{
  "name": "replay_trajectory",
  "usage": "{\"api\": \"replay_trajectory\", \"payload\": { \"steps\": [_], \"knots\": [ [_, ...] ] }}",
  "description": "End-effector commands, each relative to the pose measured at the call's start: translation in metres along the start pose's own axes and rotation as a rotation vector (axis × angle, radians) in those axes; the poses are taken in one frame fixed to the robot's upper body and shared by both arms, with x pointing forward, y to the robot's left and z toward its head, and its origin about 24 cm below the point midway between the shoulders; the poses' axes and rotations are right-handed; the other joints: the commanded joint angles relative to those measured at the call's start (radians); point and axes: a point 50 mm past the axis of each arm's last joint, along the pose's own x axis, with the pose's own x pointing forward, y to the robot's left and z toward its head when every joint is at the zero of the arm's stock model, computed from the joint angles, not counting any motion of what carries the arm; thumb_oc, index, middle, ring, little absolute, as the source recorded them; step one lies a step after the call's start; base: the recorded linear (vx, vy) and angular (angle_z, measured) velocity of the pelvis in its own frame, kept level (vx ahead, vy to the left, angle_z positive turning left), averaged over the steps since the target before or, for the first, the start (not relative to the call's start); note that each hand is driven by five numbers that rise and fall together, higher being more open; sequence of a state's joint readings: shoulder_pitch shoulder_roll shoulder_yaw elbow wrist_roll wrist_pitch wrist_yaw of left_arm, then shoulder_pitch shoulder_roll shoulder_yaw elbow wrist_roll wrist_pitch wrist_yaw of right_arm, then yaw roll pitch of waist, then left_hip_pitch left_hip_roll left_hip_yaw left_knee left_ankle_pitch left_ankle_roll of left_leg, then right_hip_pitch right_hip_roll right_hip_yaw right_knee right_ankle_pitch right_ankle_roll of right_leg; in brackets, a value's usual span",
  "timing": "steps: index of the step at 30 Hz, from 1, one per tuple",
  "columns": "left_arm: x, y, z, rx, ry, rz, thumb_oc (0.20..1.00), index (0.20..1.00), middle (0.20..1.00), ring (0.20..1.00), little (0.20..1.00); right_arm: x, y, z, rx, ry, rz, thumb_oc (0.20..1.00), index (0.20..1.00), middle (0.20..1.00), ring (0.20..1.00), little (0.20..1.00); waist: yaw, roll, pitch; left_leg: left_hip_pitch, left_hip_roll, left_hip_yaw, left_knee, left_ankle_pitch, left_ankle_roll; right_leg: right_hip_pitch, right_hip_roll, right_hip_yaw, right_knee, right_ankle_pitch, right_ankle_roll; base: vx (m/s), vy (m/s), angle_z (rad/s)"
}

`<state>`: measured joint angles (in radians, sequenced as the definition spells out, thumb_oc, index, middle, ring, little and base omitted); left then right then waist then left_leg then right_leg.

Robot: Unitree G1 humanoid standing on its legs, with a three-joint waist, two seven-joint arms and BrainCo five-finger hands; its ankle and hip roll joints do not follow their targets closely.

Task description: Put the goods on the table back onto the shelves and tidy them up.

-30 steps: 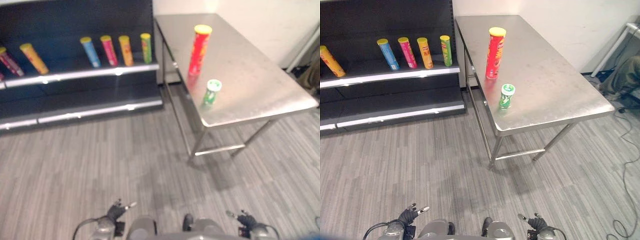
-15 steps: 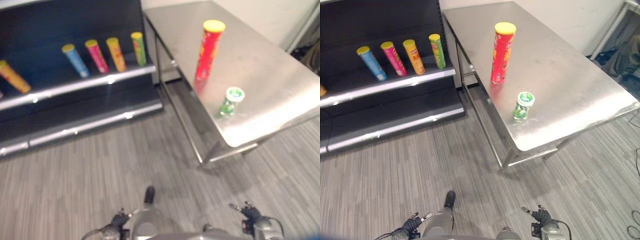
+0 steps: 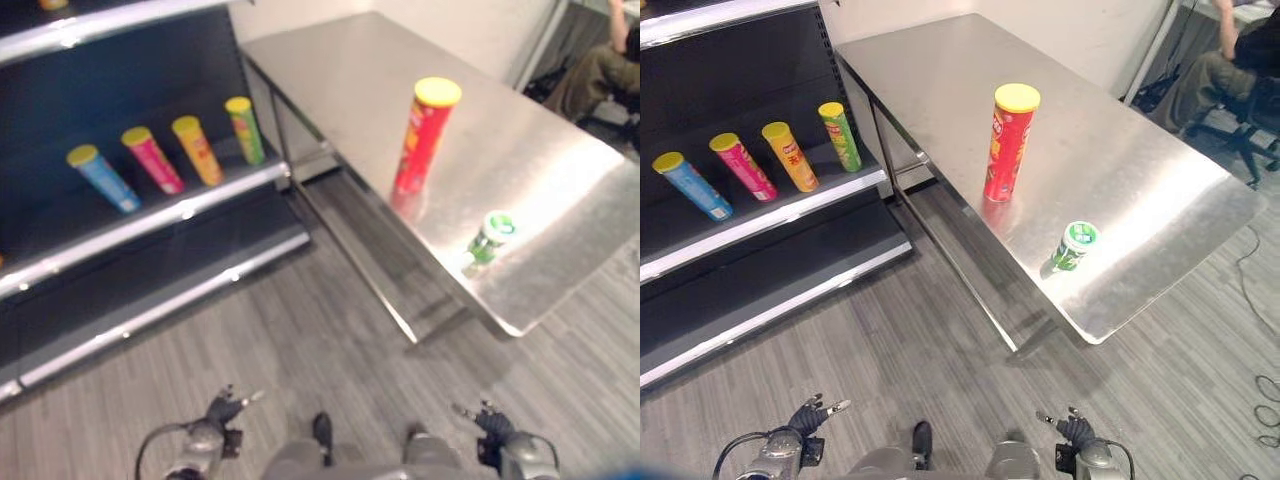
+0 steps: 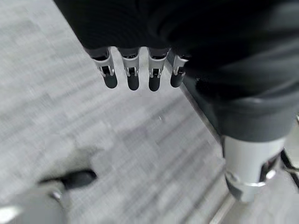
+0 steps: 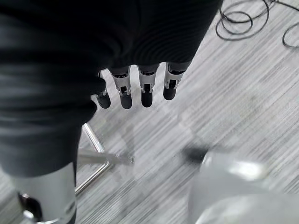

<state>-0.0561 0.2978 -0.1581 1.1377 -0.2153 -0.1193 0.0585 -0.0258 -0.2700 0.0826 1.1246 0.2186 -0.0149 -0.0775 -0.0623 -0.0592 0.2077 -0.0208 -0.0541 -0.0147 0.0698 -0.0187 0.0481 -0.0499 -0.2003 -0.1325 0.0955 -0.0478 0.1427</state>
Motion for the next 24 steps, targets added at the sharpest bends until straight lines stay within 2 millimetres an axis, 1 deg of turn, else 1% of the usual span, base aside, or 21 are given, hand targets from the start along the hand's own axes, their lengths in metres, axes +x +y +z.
{"api": "replay_trajectory", "payload": {
  "steps": [1, 2, 3, 4, 6, 7, 8, 9, 10, 11, 12, 13, 14, 15, 16, 17, 18, 19, 20, 22, 24],
  "knots": [
    [0.001, 0.001, 0.012, -0.006, -0.060, 0.007, 1.000, 1.000, 1.000, 1.000, 1.000, 0.002, -0.023, 0.009, 0.048, -0.025, -0.081, 1.000, 1.000, 1.000, 1.000, 1.000, -0.003, 0.007, 0.027, -0.074, 0.087, -0.023, 0.125, -0.121, -0.102, 0.042, 0.019, -0.007, -0.007, -0.044, 0.009, 0.05, -0.081, 0.08],
    [0.001, 0.001, 0.012, -0.006, -0.060, 0.007, 1.000, 1.000, 1.000, 1.000, 1.000, 0.002, -0.023, 0.009, 0.048, -0.025, -0.081, 1.000, 1.000, 1.000, 1.000, 1.000, -0.003, 0.008, 0.027, -0.073, 0.087, -0.023, 0.125, -0.121, -0.102, 0.042, 0.019, -0.007, -0.008, -0.044, 0.009, 0.08, -0.093, -0.02],
    [0.001, 0.000, 0.008, 0.003, -0.041, 0.006, 1.000, 1.000, 1.000, 1.000, 1.000, 0.000, -0.031, 0.001, 0.114, 0.001, -0.118, 1.000, 1.000, 1.000, 1.000, 1.000, -0.012, 0.002, 0.016, -0.068, 0.099, -0.019, 0.126, -0.123, -0.108, 0.060, 0.023, -0.010, -0.026, -0.051, 0.005, 0.05, -0.043, -0.13],
    [0.001, 0.000, 0.008, 0.003, -0.041, 0.006, 1.000, 1.000, 1.000, 1.000, 1.000, 0.000, -0.031, 0.001, 0.114, 0.001, -0.118, 1.000, 1.000, 1.000, 1.000, 1.000, -0.011, 0.002, 0.016, -0.067, 0.099, -0.019, 0.126, -0.124, -0.109, 0.060, 0.024, -0.010, -0.027, -0.051, 0.005, 0.08, -0.063, -0.08],
    [0.000, 0.001, 0.005, 0.009, -0.031, 0.005, 1.000, 1.000, 1.000, 1.000, 1.000, -0.002, -0.044, -0.003, 0.199, 0.001, -0.166, 1.000, 1.000, 1.000, 1.000, 1.000, -0.021, -0.004, 0.006, -0.055, 0.111, -0.009, 0.122, -0.127, -0.115, 0.077, 0.025, -0.013, -0.038, -0.052, 0.006, 0.08, -0.045, -0.09],
    [0.001, 0.002, 0.006, 0.009, -0.035, 0.006, 1.000, 1.000, 1.000, 1.000, 1.000, -0.006, -0.065, -0.009, 0.307, 0.001, -0.239, 1.000, 1.000, 1.000, 1.000, 1.000, -0.034, -0.007, 0.001, -0.048, 0.118, -0.003, 0.122, -0.132, -0.119, 0.083, 0.025, -0.011, -0.038, -0.053, 0.008, 0.09, -0.042, -0.07],
    [0.000, 0.003, 0.007, 0.009, -0.040, 0.006, 1.000, 1.000, 1.000, 1.000, 1.000, -0.010, -0.084, -0.011, 0.370, -0.009, -0.303, 1.000, 1.000, 1.000, 1.000, 1.000, -0.042, -0.010, -0.003, -0.046, 0.121, -0.001, 0.122, -0.134, -0.121, 0.085, 0.025, -0.009, -0.038, -0.053, 0.009, 0.08, -0.033, -0.07],
    [0.000, 0.005, 0.010, 0.008, -0.053, 0.006, 1.000, 1.000, 1.000, 1.000, 1.000, -0.014, -0.099, -0.014, 0.403, -0.023, -0.350, 1.000, 1.000, 1.000, 1.000, 1.000, -0.048, -0.011, -0.004, -0.044, 0.124, 0.001, 0.121, -0.136, -0.123, 0.088, 0.024, -0.010, -0.039, -0.054, 0.011, 0.06, -0.015, -0.05],
    [0.000, 0.005, 0.010, 0.010, -0.061, 0.004, 1.000, 1.000, 1.000, 1.000, 1.000, -0.019, -0.112, -0.013, 0.408, -0.052, -0.389, 1.000, 1.000, 1.000, 1.000, 1.000, -0.053, -0.011, -0.007, -0.042, 0.126, 0.002, 0.121, -0.137, -0.124, 0.090, 0.023, -0.010, -0.039, -0.054, 0.012, 0.03, -0.007, -0.05],
    [0.000, 0.005, 0.010, 0.010, -0.061, 0.003, 1.000, 1.000, 1.000, 1.000, 1.000, -0.019, -0.112, -0.013, 0.408, -0.052, -0.389, 1.000, 1.000, 1.000, 1.000, 1.000, -0.052, -0.011, -0.007, -0.042, 0.126, 0.003, 0.121, -0.137, -0.124, 0.090, 0.023, -0.010, -0.039, -0.054, 0.012, 0.03, 0.006, -0.02],
    [-0.001, 0.006, 0.009, 0.011, -0.058, 0.004, 1.000, 1.000, 1.000, 1.000, 1.000, -0.026, -0.134, -0.002, 0.429, -0.123, -0.452, 1.000, 1.000, 1.000, 1.000, 1.000, -0.060, -0.011, -0.011, -0.040, 0.127, 0.005, 0.117, -0.137, -0.126, 0.090, 0.023, -0.008, -0.040, -0.054, 0.015, 0.04, 0.022, -0.09],
    [-0.002, 0.006, 0.005, 0.003, -0.051, 0.006, 1.000, 1.000, 1.000, 1.000, 1.000, -0.051, -0.178, 0.032, 0.430, -0.338, -0.576, 1.000, 1.000, 1.000, 1.000, 1.000, -0.075, -0.009, -0.016, -0.031, 0.132, 0.009, 0.108, -0.140, -0.130, 0.090, 0.020, -0.005, -0.037, -0.056, 0.019, 0.05, 0.025, -0.10],
    [-0.002, 0.006, 0.003, 0.003, -0.045, 0.007, 1.000, 1.000, 1.000, 1.000, 1.000, -0.062, -0.188, 0.052, 0.400, -0.439, -0.609, 1.000, 1.000, 1.000, 1.000, 1.000, -0.081, -0.010, -0.018, -0.032, 0.131, 0.011, 0.106, -0.140, -0.130, 0.089, 0.019, -0.002, -0.036, -0.057, 0.020, 0.05, 0.025, -0.13],
    [-0.003, 0.003, -0.001, 0.006, -0.035, 0.003, 1.000, 1.000, 1.000, 1.000, 1.000, -0.080, -0.201, 0.075, 0.359, -0.571, -0.657, 1.000, 1.000, 1.000, 1.000, 1.000, -0.085, -0.006, -0.018, -0.024, 0.135, 0.014, 0.105, -0.147, -0.131, 0.091, 0.020, 0.002, -0.034, -0.061, 0.022, 0.02, 0.016, -0.11],
    [-0.003, 0.002, -0.002, 0.008, -0.029, 0.002, 1.000, 1.000, 1.000, 1.000, 1.000, -0.093, -0.206, 0.096, 0.344, -0.677, -0.689, 1.000, 1.000, 1.000, 1.000, 1.000, -0.087, -0.004, -0.021, -0.025, 0.134, 0.014, 0.098, -0.142, -0.131, 0.086, 0.018, 0.003, -0.034, -0.058, 0.023, 0.02, 0.017, -0.10],
    [-0.004, 0.000, -0.005, 0.014, -0.021, -0.002, 1.000, 1.000, 1.000, 1.000, 1.000, -0.109, -0.212, 0.122, 0.289, -0.792, -0.712, 1.000, 1.000, 1.000, 1.000, 1.000, -0.086, -0.002, -0.023, -0.022, 0.135, 0.016, 0.095, -0.144, -0.131, 0.084, 0.018, 0.008, -0.034, -0.059, 0.023, 0.00, 0.009, -0.09],
    [-0.004, 0.000, -0.005, 0.014, -0.021, -0.003, 1.000, 1.000, 1.000, 1.000, 1.000, -0.109, -0.212, 0.122, 0.289, -0.791, -0.713, 1.000, 1.000, 1.000, 1.000, 1.000, -0.086, -0.002, -0.023, -0.022, 0.135, 0.016, 0.095, -0.144, -0.131, 0.084, 0.018, 0.008, -0.034, -0.059, 0.023, 0.01, 0.003, -0.07],
    [-0.004, -0.001, -0.006, 0.023, -0.017, -0.005, 1.000, 1.000, 1.000, 1.000, 1.000, -0.124, -0.213, 0.147, 0.244, -0.907, -0.714, 1.000, 1.000, 1.000, 1.000, 1.000, -0.083, -0.001, -0.023, -0.018, 0.137, 0.017, 0.092, -0.145, -0.131, 0.084, 0.018, 0.010, -0.033, -0.062, 0.023, 0.01, -0.012, -0.05],
    [-0.005, -0.002, -0.009, 0.036, -0.011, -0.016, 1.000, 1.000, 1.000, 1.000, 1.000, -0.156, -0.195, 0.202, 0.108, -1.164, -0.637, 1.000, 1.000, 1.000, 1.000, 1.000, -0.071, 0.004, -0.021, -0.008, 0.142, 0.023, 0.092, -0.150, -0.133, 0.089, 0.020, 0.014, -0.033, -0.067, 0.022, 0.00, 0.000, 0.00],
    [-0.006, -0.001, -0.008, 0.046, -0.019, -0.022, 1.000, 1.000, 1.000, 1.000, 1.000, -0.186, -0.166, 0.240, -0.043, -1.364, -0.519, 1.000, 1.000, 1.000, 1.000, 1.000, -0.060, 0.004, -0.026, -0.006, 0.143, 0.022, 0.084, -0.142, -0.136, 0.088, 0.019, 0.012, -0.038, -0.065, 0.021, 0.00, -0.028, -0.13],
    [-0.006, 0.000, -0.007, 0.053, -0.033, -0.029, 1.000, 1.000, 1.000, 1.000, 1.000, -0.197, -0.147, 0.263, -0.138, -1.452, -0.435, 1.000, 1.000, 1.000, 1.000, 1.000, -0.048, 0.007, -0.026, 0.003, 0.147, 0.021, 0.076, -0.138, -0.140, 0.099, 0.020, 0.008, -0.041, -0.068, 0.019, 0.01, -0.039, -0.09]
  ]
}}
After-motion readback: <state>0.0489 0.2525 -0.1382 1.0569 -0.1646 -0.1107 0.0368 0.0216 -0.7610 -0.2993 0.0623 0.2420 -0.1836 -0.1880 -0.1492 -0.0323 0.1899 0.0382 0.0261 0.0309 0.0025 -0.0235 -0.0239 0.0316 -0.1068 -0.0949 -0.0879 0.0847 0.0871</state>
